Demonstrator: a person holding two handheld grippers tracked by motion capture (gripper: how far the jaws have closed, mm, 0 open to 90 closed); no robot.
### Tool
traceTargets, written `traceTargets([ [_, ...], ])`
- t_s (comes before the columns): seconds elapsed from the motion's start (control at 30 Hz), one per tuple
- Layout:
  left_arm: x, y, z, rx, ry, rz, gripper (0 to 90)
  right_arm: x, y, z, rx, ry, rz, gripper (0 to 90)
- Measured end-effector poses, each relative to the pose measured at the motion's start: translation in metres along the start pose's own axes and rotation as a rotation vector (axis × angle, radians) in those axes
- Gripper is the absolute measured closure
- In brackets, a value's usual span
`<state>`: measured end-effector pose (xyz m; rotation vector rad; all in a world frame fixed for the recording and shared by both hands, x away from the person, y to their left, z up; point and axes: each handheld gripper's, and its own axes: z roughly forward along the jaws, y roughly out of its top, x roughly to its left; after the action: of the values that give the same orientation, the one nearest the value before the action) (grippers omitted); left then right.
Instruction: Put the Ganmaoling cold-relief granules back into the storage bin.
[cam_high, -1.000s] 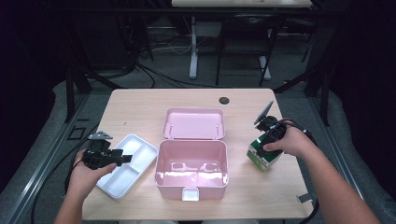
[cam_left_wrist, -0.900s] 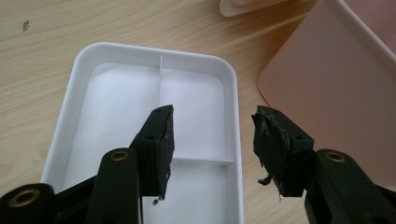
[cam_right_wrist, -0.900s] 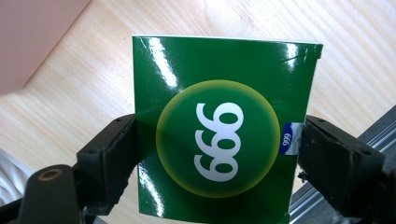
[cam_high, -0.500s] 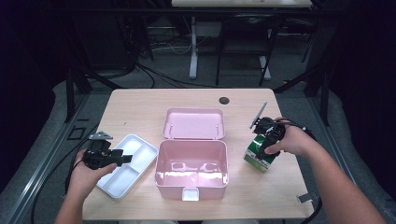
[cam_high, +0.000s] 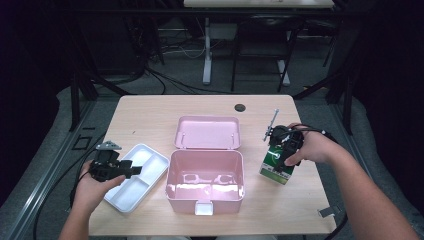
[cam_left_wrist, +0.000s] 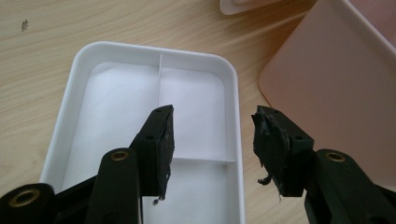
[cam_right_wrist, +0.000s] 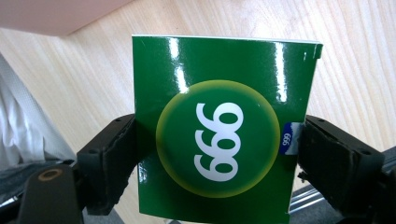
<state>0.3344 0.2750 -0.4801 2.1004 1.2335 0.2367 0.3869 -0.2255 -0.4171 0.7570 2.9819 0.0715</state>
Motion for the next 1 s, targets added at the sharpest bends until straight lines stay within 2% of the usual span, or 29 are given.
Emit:
traceTargets([
  [0.27,0.000,0.000,0.000,0.000,-0.005,0.000,48.4,0.000,0.000,-0.016,-0.023,-0.002,-0.010,16.4],
  [0.5,0.000,0.000,0.000,0.000,-0.006,0.000,48.4,0.003,0.003,-0.031,-0.020,-0.009,-0.031,16.4],
  [0.6,0.000,0.000,0.000,-0.001,-0.006,-0.001,48.4,0.004,0.005,-0.037,-0.019,0.002,-0.025,16.4],
  [1.0,0.001,0.000,0.000,-0.003,-0.006,-0.002,48.4,0.020,0.022,-0.059,-0.035,-0.007,-0.077,16.4],
])
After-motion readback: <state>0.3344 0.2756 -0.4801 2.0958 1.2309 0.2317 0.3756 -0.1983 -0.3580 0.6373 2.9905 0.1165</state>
